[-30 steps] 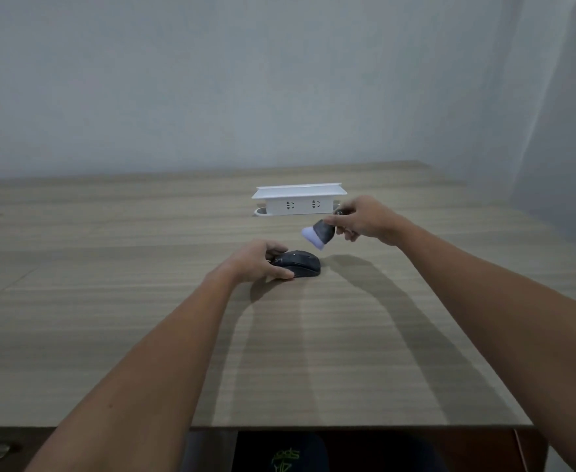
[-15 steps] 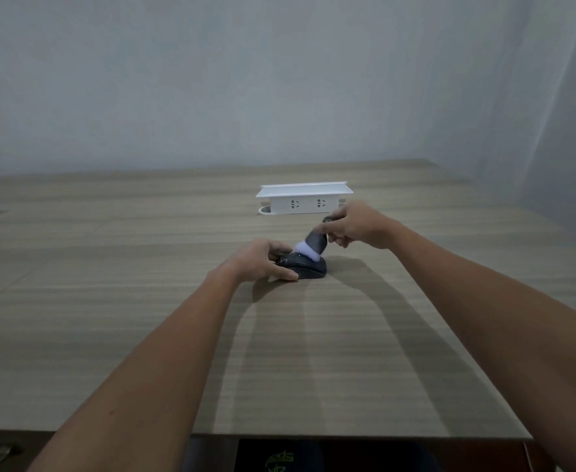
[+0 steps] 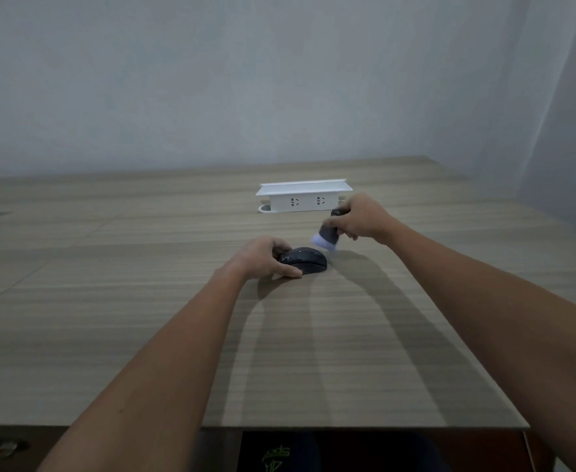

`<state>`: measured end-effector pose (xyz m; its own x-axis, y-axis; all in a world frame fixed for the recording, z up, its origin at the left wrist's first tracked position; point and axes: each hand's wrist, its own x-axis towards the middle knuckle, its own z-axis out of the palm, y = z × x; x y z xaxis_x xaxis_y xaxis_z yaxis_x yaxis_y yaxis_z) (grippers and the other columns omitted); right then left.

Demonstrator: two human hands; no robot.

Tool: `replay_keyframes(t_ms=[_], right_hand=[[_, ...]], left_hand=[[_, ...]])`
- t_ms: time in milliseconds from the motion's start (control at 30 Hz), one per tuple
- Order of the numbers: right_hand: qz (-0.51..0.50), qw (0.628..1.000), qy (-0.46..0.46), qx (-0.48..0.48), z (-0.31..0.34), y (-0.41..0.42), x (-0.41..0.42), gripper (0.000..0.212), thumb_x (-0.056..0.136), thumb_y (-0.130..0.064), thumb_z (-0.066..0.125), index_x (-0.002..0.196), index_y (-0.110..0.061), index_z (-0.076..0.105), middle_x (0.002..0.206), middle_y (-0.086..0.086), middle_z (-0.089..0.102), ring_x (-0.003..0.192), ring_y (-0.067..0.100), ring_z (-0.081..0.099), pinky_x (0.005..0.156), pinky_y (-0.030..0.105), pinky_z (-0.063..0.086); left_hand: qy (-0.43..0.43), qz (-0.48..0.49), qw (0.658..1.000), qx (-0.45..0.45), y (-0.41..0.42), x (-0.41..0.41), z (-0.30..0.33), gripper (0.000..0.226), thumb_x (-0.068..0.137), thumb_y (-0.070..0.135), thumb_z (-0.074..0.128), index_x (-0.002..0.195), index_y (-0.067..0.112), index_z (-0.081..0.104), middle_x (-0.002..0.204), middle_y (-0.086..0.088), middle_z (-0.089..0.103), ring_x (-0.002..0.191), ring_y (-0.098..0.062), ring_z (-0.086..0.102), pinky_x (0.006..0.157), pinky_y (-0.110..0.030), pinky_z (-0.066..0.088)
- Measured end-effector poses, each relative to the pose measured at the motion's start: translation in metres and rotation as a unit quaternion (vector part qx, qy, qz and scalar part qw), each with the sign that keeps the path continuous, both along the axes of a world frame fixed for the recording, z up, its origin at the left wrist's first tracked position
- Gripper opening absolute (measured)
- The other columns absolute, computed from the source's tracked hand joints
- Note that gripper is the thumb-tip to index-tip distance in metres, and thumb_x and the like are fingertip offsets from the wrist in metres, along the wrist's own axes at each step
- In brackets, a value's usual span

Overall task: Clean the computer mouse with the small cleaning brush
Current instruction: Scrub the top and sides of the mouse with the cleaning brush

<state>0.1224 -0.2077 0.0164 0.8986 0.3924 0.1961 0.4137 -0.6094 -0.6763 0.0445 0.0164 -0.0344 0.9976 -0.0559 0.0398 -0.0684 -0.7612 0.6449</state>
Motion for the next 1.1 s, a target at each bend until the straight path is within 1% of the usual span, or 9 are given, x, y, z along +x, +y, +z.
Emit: replay_keyframes(t_ms=[100,233,400,567,700,767,867,1033,1100], right_hand=[[0.053,0.993,0.062,0.088,-0.003,-0.002,-0.007,0.027,0.091,-0.020,0.074,0.068,-0.007,0.068,0.058,0.003,0.063,0.043,0.010,0.048,0.045,0.022,0.044],[-0.002,0.998,-0.012,-0.063,-0.008,-0.004,-0.004,0.023,0.091,-0.016,0.069,0.074,-0.002,0.071,0.064,0.008,0.067,0.042,0.012,0.052,0.044,0.020,0.044],[0.050,0.989,0.070,0.123,-0.010,-0.005,-0.007,0.021,0.094,-0.014,0.068,0.091,0.006,0.072,0.059,0.006,0.064,0.043,0.012,0.051,0.045,0.022,0.045],[-0.011,0.999,-0.015,-0.029,-0.013,-0.006,0.000,0.013,0.090,-0.010,0.067,0.088,0.000,0.073,0.063,0.009,0.068,0.036,0.010,0.053,0.040,0.020,0.045],[0.047,0.991,0.045,0.121,-0.010,-0.005,-0.004,0.012,0.093,-0.014,0.069,0.090,-0.003,0.071,0.060,0.007,0.066,0.039,0.010,0.052,0.045,0.024,0.046],[0.062,0.991,0.077,0.093,-0.011,-0.004,-0.004,0.013,0.093,-0.015,0.069,0.092,-0.002,0.071,0.061,0.007,0.067,0.040,0.011,0.053,0.044,0.022,0.047],[0.002,1.000,0.000,-0.029,-0.014,-0.003,0.000,0.013,0.093,-0.010,0.066,0.097,0.000,0.072,0.061,0.005,0.065,0.037,0.008,0.054,0.040,0.019,0.044],[0.058,0.990,0.067,0.113,-0.013,-0.002,-0.005,0.020,0.094,-0.016,0.069,0.098,0.003,0.071,0.061,0.008,0.066,0.041,0.012,0.053,0.045,0.022,0.047],[0.055,0.994,0.071,0.059,-0.014,-0.002,-0.004,0.016,0.095,-0.014,0.067,0.098,0.001,0.071,0.061,0.007,0.066,0.039,0.010,0.053,0.044,0.021,0.047]], left_hand=[[-0.013,0.009,1.000,0.005,-0.003,-0.002,-0.002,0.047,0.065,0.040,0.090,0.104,0.020,0.076,0.090,0.007,0.077,0.084,-0.012,0.072,0.078,-0.028,0.053],[-0.018,0.024,0.999,0.015,-0.010,-0.006,0.000,0.048,0.067,0.042,0.089,0.106,0.017,0.075,0.087,0.009,0.074,0.076,-0.004,0.065,0.064,-0.020,0.045],[-0.024,0.048,0.999,0.011,-0.013,-0.006,-0.005,0.051,0.063,0.048,0.089,0.098,0.014,0.074,0.092,-0.003,0.078,0.084,-0.019,0.072,0.063,-0.026,0.053],[-0.024,0.063,0.998,0.019,-0.016,-0.004,-0.004,0.060,0.058,0.056,0.088,0.101,0.016,0.074,0.090,-0.001,0.076,0.084,-0.017,0.071,0.064,-0.028,0.054],[-0.019,0.067,0.998,0.012,-0.016,-0.004,-0.004,0.054,0.060,0.057,0.087,0.094,0.018,0.075,0.080,0.001,0.075,0.067,-0.012,0.065,0.053,-0.019,0.041],[-0.019,0.066,0.998,0.014,-0.016,-0.005,-0.005,0.052,0.062,0.056,0.086,0.093,0.017,0.075,0.076,0.001,0.073,0.061,-0.009,0.060,0.051,-0.019,0.038],[-0.022,0.067,0.998,0.004,-0.015,-0.005,-0.006,0.052,0.064,0.056,0.085,0.095,0.016,0.075,0.077,-0.001,0.074,0.060,-0.008,0.060,0.047,-0.014,0.038],[-0.023,0.066,0.998,-0.004,-0.014,-0.005,-0.006,0.045,0.067,0.051,0.086,0.089,0.013,0.075,0.064,0.005,0.066,0.053,-0.006,0.056,0.039,-0.008,0.033],[-0.022,0.065,0.998,0.003,-0.014,-0.004,-0.006,0.047,0.067,0.053,0.085,0.090,0.014,0.075,0.066,0.005,0.068,0.055,-0.006,0.057,0.040,-0.008,0.034]])
